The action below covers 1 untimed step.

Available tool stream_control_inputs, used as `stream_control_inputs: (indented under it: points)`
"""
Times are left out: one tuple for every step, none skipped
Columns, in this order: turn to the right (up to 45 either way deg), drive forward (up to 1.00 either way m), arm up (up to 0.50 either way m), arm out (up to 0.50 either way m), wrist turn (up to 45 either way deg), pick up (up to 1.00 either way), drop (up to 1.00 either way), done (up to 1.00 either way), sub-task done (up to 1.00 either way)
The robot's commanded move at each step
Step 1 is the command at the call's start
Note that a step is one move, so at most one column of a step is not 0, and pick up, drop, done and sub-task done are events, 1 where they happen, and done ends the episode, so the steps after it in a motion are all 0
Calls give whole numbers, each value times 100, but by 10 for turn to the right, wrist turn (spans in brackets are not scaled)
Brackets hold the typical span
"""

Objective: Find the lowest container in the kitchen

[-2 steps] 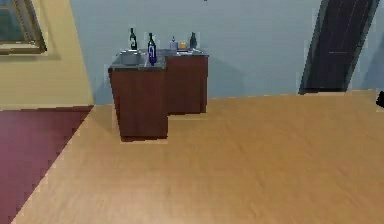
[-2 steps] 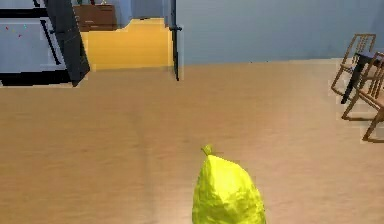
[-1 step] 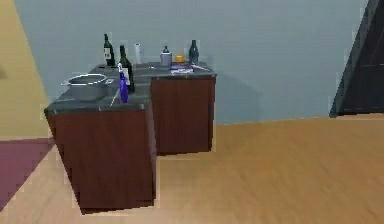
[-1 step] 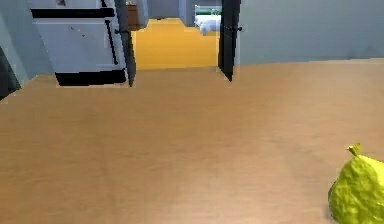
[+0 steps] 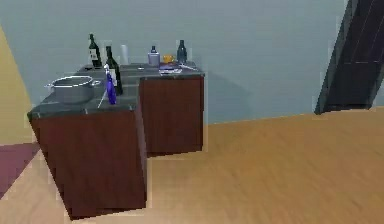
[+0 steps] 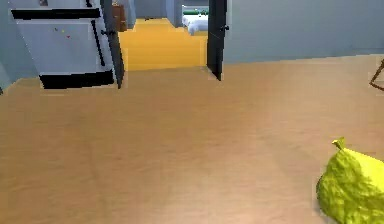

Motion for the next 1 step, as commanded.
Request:
stream_control_inputs:
  points:
    - [0, 60, 0, 0, 0, 0, 0, 0, 0]
